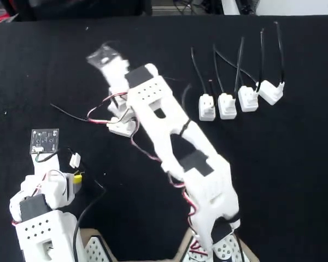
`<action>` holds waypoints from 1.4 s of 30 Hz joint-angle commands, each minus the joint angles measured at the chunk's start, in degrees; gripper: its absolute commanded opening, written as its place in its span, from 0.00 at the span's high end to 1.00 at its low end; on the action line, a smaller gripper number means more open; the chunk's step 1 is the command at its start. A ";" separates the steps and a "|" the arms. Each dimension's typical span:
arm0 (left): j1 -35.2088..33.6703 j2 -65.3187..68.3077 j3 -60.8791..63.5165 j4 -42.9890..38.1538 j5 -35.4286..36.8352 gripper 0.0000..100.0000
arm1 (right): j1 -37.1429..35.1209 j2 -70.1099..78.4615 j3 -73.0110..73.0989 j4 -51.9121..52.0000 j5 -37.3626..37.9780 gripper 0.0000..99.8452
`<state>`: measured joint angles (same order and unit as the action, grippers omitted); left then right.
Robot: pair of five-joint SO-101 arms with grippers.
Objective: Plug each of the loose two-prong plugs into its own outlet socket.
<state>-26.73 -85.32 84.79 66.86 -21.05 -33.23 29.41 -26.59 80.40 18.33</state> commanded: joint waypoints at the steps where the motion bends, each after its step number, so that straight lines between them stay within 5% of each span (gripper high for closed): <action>1: 0.22 -0.44 -1.27 -0.79 1.14 0.71 | -2.20 -4.79 0.22 -0.70 13.71 0.82; 5: 0.22 -0.44 -1.27 -0.79 1.23 0.71 | -5.19 -2.95 -0.22 -0.88 15.03 0.70; 23: -2.51 -0.44 -1.27 -0.79 1.23 0.71 | -1.93 13.85 -5.85 -2.99 21.19 0.78; 29: -2.86 -0.44 -1.27 -0.79 1.23 0.71 | -1.23 15.25 -6.02 -4.04 22.51 0.99; 38: -2.86 -0.44 -1.27 -0.79 1.23 0.71 | 12.13 9.89 -16.92 8.09 -7.56 0.99; 42: -2.86 -0.44 -1.27 -0.79 1.23 0.71 | 17.32 10.51 -20.00 13.19 -12.40 0.99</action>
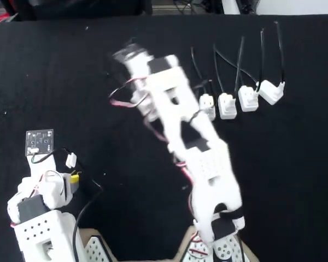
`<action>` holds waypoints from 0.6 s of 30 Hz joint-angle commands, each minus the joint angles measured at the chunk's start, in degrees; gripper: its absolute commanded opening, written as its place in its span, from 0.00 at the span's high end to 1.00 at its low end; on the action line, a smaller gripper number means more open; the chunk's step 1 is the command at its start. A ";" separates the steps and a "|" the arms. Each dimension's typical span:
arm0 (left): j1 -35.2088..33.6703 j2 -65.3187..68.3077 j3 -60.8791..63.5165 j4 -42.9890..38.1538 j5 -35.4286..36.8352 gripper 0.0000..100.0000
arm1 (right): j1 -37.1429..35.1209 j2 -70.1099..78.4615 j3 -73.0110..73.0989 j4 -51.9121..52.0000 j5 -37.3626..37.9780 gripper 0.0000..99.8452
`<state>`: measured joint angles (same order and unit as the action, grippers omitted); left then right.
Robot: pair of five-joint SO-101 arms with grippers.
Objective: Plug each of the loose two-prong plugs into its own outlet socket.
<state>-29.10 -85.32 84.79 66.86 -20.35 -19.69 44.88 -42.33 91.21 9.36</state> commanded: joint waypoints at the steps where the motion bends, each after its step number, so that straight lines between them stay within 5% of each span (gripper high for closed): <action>1: -0.48 -0.44 -1.27 -0.79 0.53 0.71 | 4.92 -4.44 -4.62 2.37 -3.87 0.99; 8: -0.48 -0.44 -1.27 -0.79 0.44 0.71 | 12.48 0.40 -4.97 0.18 -5.89 0.99; 18: -0.48 -0.44 -1.27 -0.70 0.26 0.71 | 12.84 5.58 -6.46 1.41 -8.35 0.99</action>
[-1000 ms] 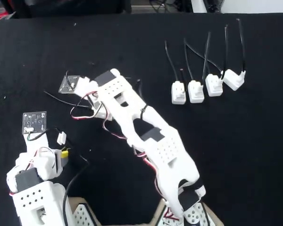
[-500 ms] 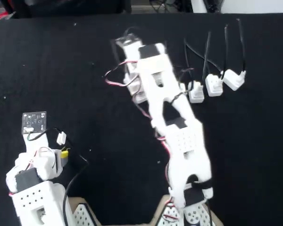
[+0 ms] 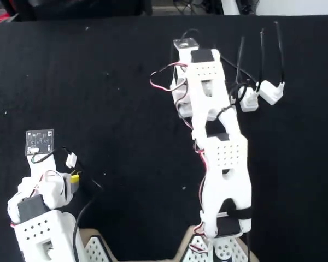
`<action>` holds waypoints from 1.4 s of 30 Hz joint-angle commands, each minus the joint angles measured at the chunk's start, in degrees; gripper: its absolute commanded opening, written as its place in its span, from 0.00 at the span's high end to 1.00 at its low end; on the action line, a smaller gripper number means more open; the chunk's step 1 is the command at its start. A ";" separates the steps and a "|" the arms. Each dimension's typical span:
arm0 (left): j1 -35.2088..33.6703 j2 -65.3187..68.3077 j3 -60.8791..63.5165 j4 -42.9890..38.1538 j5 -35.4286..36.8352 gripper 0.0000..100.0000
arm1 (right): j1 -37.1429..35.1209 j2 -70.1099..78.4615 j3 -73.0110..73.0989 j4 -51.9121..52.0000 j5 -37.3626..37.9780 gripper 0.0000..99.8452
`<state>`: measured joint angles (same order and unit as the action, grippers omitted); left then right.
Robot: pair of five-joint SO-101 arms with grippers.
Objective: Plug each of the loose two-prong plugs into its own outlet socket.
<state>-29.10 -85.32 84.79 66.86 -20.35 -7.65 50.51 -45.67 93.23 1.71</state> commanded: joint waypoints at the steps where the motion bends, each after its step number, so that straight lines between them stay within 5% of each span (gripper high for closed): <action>1: -0.48 -0.44 -1.27 -0.70 0.26 0.71 | 0.88 0.84 -3.12 -0.62 -0.70 0.99; 6: -0.22 -0.44 -1.27 -0.62 0.26 0.71 | 0.35 2.68 -4.35 -0.53 -0.70 0.97; 12: -0.04 -0.44 -1.89 -0.35 0.26 0.71 | -2.73 2.68 -16.13 5.71 -0.18 0.79; 16: -0.04 -0.44 -1.89 -0.35 0.26 0.71 | -4.22 3.03 -25.98 7.74 -0.26 0.82; 26: 0.04 -0.44 -1.80 -0.62 0.44 0.71 | -4.40 0.13 -24.84 8.00 -0.70 0.82; 42: 0.04 -0.44 -1.71 -0.70 0.62 0.71 | -3.43 -51.56 9.36 1.32 0.00 0.82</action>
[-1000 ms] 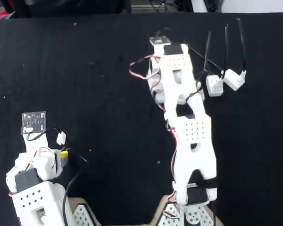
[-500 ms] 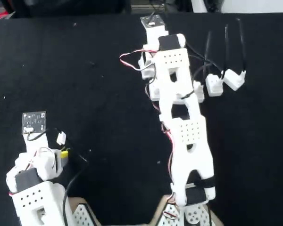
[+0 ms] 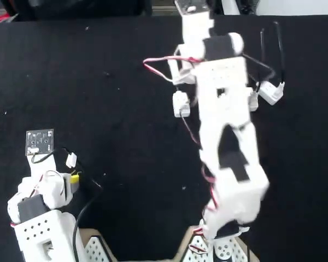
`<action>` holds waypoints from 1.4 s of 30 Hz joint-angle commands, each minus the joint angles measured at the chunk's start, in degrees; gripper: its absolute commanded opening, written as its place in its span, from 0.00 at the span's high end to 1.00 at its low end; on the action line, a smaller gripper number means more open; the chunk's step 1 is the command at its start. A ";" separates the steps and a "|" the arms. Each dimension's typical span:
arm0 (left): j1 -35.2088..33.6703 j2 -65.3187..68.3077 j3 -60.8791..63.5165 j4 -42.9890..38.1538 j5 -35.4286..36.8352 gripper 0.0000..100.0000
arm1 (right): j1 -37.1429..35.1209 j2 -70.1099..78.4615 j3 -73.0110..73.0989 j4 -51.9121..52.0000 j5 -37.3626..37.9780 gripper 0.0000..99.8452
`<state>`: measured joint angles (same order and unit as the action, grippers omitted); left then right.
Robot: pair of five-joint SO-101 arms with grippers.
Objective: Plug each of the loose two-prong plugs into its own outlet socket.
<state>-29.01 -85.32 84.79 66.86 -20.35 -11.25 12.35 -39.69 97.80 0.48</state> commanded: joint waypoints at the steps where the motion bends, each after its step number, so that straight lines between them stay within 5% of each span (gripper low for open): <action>1: -0.04 -0.44 -1.71 -0.70 0.62 0.71 | 0.18 -17.10 4.88 -4.57 2.55 0.82; 10: 1.36 -0.53 -1.80 -0.70 0.62 0.71 | 4.40 -46.20 19.91 -9.05 3.87 0.84; 14: 3.74 -0.53 -1.80 -0.70 0.70 0.71 | 8.97 -58.42 31.34 -8.88 4.22 1.00; 22: 10.59 -0.53 -2.95 -0.79 0.70 0.71 | 21.27 -83.30 59.82 -9.05 7.03 0.95; 27: 16.66 -0.53 -4.35 -0.70 2.64 0.74 | 21.89 -94.99 76.09 -9.23 11.08 0.95; 32: 21.93 -0.53 -4.35 -0.88 6.33 0.98 | 22.33 -103.60 84.35 -9.14 11.08 0.95; 42: 28.53 -0.53 -3.74 -2.81 11.43 0.94 | 22.15 -113.27 103.34 -14.07 10.64 0.95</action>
<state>-2.73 -85.32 83.82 64.84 -12.00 9.67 -99.56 59.82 85.67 11.12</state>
